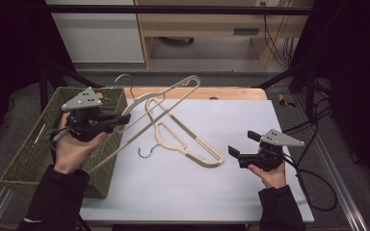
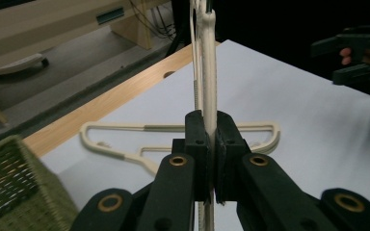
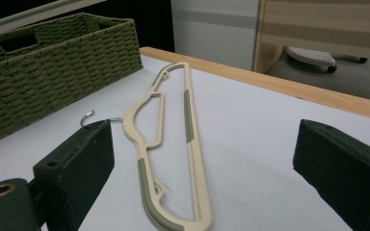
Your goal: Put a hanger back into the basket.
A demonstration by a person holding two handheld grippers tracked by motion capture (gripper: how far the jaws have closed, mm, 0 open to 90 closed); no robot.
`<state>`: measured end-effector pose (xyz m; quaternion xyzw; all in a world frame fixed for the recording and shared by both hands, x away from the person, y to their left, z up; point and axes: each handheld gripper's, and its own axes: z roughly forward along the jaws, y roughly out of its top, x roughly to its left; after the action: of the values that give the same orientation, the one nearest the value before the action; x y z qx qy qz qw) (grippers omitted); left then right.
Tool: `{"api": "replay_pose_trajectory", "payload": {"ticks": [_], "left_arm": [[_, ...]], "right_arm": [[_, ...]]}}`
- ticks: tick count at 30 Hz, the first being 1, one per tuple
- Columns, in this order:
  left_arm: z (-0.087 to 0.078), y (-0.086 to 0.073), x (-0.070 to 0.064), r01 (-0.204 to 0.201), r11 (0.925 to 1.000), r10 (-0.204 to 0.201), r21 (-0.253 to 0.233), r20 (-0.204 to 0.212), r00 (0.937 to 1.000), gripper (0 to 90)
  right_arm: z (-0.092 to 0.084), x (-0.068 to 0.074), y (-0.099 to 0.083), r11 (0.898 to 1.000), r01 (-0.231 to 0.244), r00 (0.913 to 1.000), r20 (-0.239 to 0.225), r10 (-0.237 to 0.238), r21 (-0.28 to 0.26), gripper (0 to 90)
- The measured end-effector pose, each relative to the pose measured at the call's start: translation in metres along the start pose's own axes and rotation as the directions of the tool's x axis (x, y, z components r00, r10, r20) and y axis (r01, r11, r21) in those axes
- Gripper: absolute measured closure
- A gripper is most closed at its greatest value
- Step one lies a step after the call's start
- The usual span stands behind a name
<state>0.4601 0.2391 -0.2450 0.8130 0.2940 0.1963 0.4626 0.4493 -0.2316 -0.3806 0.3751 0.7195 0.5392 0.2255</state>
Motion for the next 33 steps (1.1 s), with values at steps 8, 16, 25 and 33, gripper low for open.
{"api": "replay_pose_trajectory", "payload": {"ticks": [8, 16, 25, 33], "left_arm": [[-0.019, -0.017, 0.038, 0.038, 0.9993, -0.038, 0.004, -0.077, 0.9963, 86.5], [-0.035, -0.032, 0.073, 0.071, 0.9975, -0.070, 0.001, -0.144, 0.9872, 86.5], [-0.055, -0.050, 0.101, 0.077, 0.9970, -0.073, 0.012, -0.189, 0.9793, 86.5], [-0.068, -0.074, 0.123, 0.129, 0.9915, -0.123, 0.012, -0.228, 0.9657, 86.5]], "right_arm": [[-0.003, -0.003, 0.000, 1.000, -0.005, 1.0000, 0.004, 0.006, -0.009, 7.4], [-0.001, -0.003, 0.000, 1.000, -0.006, 1.0000, 0.008, 0.006, -0.002, 7.0], [0.001, -0.003, -0.001, 1.000, -0.010, 0.9999, 0.008, 0.010, 0.004, 6.9], [0.000, -0.004, -0.001, 1.000, -0.013, 0.9999, 0.008, 0.013, 0.004, 6.9]]}}
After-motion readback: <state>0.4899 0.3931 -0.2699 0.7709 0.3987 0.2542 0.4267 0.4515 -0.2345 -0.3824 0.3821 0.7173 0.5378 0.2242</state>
